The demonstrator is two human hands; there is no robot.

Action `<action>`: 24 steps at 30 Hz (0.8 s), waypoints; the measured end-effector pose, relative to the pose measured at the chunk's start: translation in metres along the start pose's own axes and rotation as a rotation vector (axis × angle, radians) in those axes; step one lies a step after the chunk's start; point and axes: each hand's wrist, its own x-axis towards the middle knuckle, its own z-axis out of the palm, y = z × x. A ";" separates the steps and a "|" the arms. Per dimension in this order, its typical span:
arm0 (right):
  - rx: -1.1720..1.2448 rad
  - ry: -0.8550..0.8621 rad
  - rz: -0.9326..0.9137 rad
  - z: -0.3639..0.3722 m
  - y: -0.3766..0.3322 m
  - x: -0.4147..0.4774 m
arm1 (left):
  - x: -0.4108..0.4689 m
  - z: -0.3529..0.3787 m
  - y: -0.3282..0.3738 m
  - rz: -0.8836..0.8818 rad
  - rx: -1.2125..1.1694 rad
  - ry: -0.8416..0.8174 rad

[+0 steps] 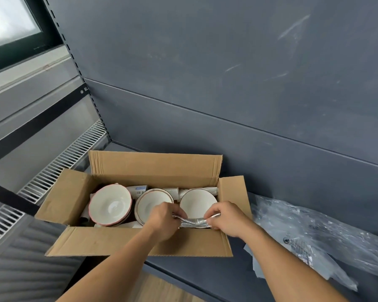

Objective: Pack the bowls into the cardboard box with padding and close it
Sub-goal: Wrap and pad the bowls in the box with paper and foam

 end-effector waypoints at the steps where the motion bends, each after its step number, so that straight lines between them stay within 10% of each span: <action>1: -0.098 0.002 -0.017 0.000 -0.001 0.000 | 0.002 0.002 0.001 0.016 0.046 -0.012; 24: -0.781 -0.218 -0.074 0.010 -0.030 0.018 | 0.030 0.021 0.001 -0.151 0.108 -0.163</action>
